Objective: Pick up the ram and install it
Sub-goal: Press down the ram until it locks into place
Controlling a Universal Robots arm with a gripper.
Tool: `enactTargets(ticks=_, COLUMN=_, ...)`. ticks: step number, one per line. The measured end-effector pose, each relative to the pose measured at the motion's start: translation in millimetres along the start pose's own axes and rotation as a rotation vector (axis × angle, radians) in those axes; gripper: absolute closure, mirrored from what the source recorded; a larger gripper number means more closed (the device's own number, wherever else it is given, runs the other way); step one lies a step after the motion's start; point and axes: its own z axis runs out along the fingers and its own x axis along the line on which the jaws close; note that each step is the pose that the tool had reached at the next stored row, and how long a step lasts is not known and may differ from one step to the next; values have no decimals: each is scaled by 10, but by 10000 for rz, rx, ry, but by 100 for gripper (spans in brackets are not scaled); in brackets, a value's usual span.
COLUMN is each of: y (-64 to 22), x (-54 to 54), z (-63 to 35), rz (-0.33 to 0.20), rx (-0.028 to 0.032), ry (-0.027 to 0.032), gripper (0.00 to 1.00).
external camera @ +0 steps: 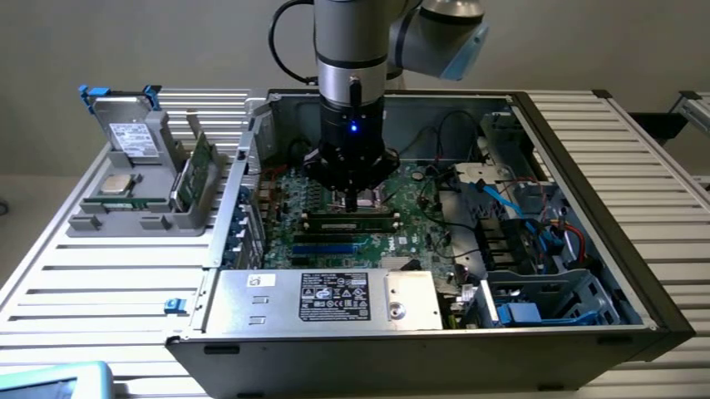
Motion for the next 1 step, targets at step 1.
enactTargets(ticks=1, y=0, x=0, z=0, rz=-1, rx=-1, ry=1, gripper=89)
